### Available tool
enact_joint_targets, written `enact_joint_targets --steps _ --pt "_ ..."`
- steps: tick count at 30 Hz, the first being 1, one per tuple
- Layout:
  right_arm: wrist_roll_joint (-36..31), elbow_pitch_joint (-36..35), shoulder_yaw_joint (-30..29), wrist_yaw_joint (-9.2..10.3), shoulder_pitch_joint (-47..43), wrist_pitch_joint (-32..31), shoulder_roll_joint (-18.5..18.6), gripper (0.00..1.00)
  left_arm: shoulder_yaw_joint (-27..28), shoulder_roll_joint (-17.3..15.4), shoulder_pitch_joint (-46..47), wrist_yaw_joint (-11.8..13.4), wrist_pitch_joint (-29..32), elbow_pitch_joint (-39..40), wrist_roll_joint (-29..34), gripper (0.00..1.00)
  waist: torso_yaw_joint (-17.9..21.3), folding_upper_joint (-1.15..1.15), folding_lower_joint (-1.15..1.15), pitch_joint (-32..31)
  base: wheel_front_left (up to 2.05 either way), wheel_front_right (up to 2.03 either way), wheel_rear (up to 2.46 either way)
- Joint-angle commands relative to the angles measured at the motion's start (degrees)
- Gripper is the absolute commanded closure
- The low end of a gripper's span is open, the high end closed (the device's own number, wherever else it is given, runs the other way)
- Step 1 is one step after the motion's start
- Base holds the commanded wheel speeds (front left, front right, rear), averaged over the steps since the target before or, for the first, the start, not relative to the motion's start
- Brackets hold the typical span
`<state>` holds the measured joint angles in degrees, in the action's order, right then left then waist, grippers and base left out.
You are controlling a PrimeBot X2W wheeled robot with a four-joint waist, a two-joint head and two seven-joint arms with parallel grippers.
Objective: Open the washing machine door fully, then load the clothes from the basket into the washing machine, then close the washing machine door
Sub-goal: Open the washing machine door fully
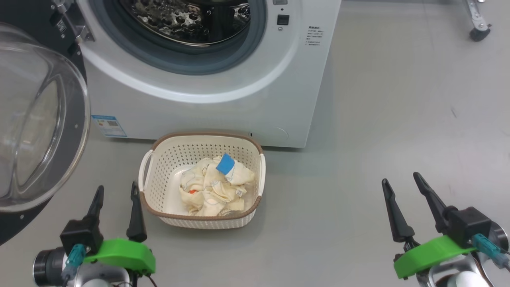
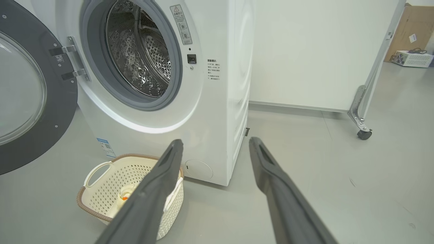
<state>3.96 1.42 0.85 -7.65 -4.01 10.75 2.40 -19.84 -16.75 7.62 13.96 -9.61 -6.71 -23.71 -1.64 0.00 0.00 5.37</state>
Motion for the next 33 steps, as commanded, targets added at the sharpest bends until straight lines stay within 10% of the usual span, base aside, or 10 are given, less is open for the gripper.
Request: enact_joint_targets --steps 1,33 --pt "-0.1 -2.1 1.0 0.16 2.1 0.5 0.5 0.0 2.2 -1.0 2.3 1.8 -0.6 1.4 0.2 0.0 0.7 0.0 0.0 -0.2 0.0 0.0 0.0" --pt "0.4 -2.4 0.2 0.16 0.4 0.7 0.5 0.0 -0.1 -1.8 1.2 3.2 1.2 2.9 0.5 0.0 3.1 0.0 0.0 -1.5 0.0 0.0 0.0"
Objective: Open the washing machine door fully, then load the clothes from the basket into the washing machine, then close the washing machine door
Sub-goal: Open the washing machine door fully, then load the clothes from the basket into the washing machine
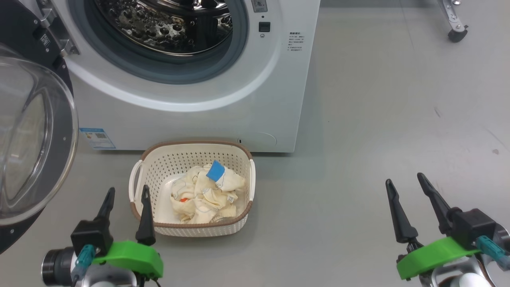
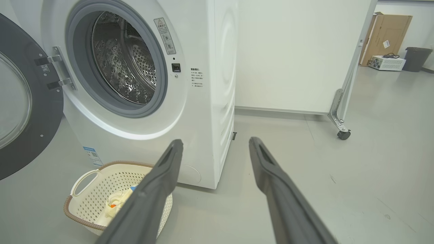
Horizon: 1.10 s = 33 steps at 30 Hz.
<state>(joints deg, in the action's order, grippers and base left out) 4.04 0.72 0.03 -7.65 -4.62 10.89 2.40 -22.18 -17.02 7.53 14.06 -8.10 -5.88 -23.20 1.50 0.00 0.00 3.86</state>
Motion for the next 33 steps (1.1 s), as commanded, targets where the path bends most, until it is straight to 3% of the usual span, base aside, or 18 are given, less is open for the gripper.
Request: enact_joint_targets --steps 1,9,23,33 --pt "0.3 -1.7 1.0 0.16 1.0 0.6 0.5 0.0 2.2 -1.5 1.3 3.0 -0.4 2.1 -0.1 0.0 0.0 0.0 0.0 0.0 0.16 -0.16 0.0" --pt "0.3 -1.9 1.0 0.16 1.1 0.7 0.5 0.0 1.8 -2.2 1.5 2.9 -0.6 2.4 0.3 0.0 0.0 0.0 0.0 0.2 0.78 -0.78 0.0" --pt "0.4 -1.7 0.9 0.16 1.5 0.9 0.5 0.0 1.6 -2.3 2.0 4.6 -0.1 2.4 0.8 0.0 0.0 0.0 0.0 0.8 1.65 -1.65 0.0" --pt "0.4 -1.4 0.9 0.16 2.0 1.0 0.5 0.0 1.2 -2.2 2.3 4.8 0.3 2.5 0.5 0.0 -0.3 0.0 0.0 1.1 0.47 -0.47 0.0"
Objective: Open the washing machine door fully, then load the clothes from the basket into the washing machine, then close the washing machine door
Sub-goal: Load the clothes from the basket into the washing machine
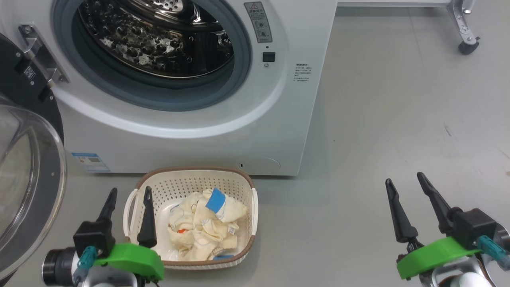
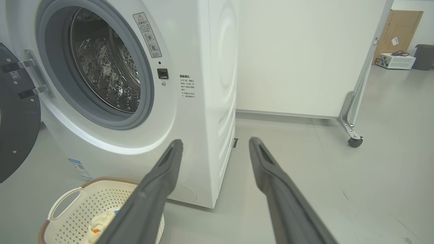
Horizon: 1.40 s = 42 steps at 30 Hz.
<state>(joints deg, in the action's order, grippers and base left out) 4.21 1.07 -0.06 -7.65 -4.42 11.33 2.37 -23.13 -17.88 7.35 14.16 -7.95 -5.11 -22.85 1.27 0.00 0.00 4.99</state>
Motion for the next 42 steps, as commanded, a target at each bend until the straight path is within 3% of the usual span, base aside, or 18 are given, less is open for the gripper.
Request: enact_joint_targets --steps 1,27,35,42 --pt "0.2 -1.7 1.0 0.16 1.9 0.6 0.5 0.0 2.1 -1.4 2.5 4.8 0.2 1.8 0.2 0.0 -0.1 0.0 0.0 0.0 0.0 0.0 0.0" --pt "0.9 -2.3 1.8 0.16 2.4 1.3 0.5 0.0 0.1 -1.1 4.0 4.1 0.1 -0.5 0.0 0.0 -0.1 0.0 0.0 1.9 0.0 0.0 0.0" --pt "1.5 -1.3 2.2 0.16 4.7 2.8 0.5 0.0 -1.7 1.1 7.9 2.1 -1.0 -5.5 -0.3 0.0 0.6 0.0 0.0 5.8 0.0 0.0 0.0" --pt "2.1 -0.5 3.4 0.16 8.1 3.5 0.5 0.0 -3.7 4.2 14.6 -2.2 -1.4 -16.5 -1.6 0.0 1.2 0.0 0.0 10.9 0.0 0.0 0.0"
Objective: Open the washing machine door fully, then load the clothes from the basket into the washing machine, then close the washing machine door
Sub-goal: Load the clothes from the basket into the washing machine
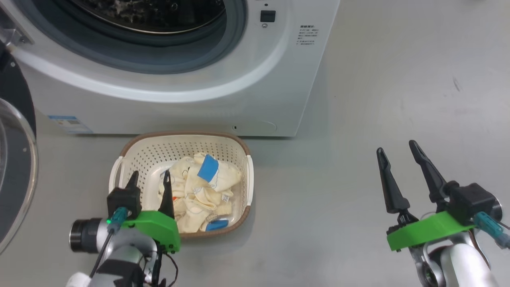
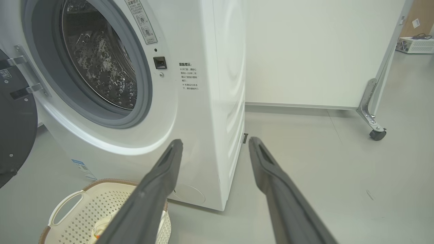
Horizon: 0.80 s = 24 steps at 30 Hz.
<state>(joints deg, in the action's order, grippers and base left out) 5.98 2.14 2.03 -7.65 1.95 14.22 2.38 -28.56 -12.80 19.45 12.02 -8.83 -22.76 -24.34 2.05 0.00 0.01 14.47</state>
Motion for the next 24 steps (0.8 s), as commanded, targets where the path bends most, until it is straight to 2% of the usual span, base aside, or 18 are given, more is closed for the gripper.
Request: enact_joint_targets --steps 1,9,12,13,16,24 --pt "0.3 -1.5 1.6 0.16 2.2 0.6 0.5 0.0 1.3 -0.5 3.7 -1.1 -0.2 -1.0 -0.3 0.0 0.6 0.0 -0.01 2.2 0.0 0.0 0.0" --pt "1.4 -1.0 4.4 0.16 6.2 0.7 0.5 0.0 -0.4 2.8 14.1 -8.6 0.5 -18.5 -2.3 0.0 3.7 0.0 -0.01 9.4 0.0 0.0 0.0" --pt "2.1 -1.8 5.0 0.16 7.8 0.8 0.5 0.0 -0.3 3.3 17.6 -11.4 0.6 -24.8 -3.3 0.0 5.2 0.0 -0.01 12.4 0.0 0.0 0.0" --pt "2.5 -2.3 5.3 0.16 8.8 0.8 0.5 0.0 -0.3 3.4 19.9 -13.1 1.0 -28.6 -3.7 0.0 6.1 0.0 -0.01 14.6 0.0 0.0 0.0" --pt "3.4 -3.1 5.6 0.16 10.6 0.8 0.5 0.0 0.6 3.7 24.4 -15.5 1.5 -34.9 -5.4 0.0 7.7 0.0 -0.01 18.9 0.0 0.0 0.0" --pt "4.4 -4.5 7.1 0.16 13.6 0.8 0.5 0.0 1.8 3.0 31.2 -18.2 3.3 -42.3 -8.0 0.0 10.3 0.0 -0.01 26.1 0.0 0.0 0.0"
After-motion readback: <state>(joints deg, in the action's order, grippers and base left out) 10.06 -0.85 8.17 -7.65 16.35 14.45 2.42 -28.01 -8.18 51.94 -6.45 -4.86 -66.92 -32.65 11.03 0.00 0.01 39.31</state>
